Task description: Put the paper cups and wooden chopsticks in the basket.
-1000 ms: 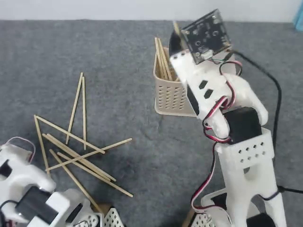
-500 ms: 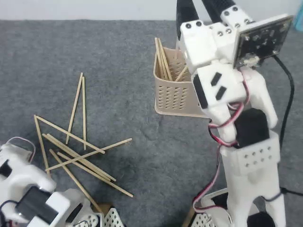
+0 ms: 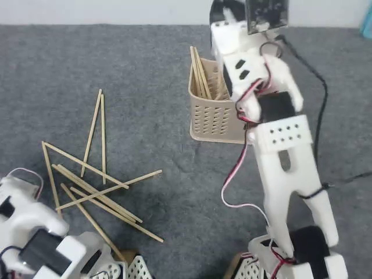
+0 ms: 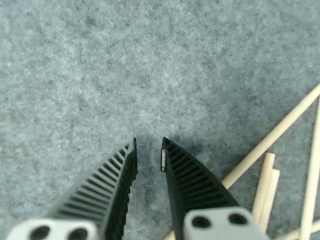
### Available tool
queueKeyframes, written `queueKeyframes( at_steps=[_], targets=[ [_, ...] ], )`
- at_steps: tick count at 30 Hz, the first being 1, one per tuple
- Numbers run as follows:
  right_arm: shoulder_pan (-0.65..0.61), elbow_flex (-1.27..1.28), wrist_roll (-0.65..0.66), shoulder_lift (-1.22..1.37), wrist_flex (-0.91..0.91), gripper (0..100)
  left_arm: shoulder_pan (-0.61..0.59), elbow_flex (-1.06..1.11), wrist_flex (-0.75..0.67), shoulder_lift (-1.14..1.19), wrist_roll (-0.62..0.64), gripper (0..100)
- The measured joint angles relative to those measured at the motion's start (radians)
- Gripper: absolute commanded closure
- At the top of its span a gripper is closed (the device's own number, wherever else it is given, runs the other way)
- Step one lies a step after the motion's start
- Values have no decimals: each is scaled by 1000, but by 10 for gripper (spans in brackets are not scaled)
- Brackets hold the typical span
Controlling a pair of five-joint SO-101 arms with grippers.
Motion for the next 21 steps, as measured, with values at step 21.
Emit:
queueKeyframes(
  at_steps=[21],
  targets=[
    [-18,14,-110,-89,219,861,14,0,0,0,0,924]
  ],
)
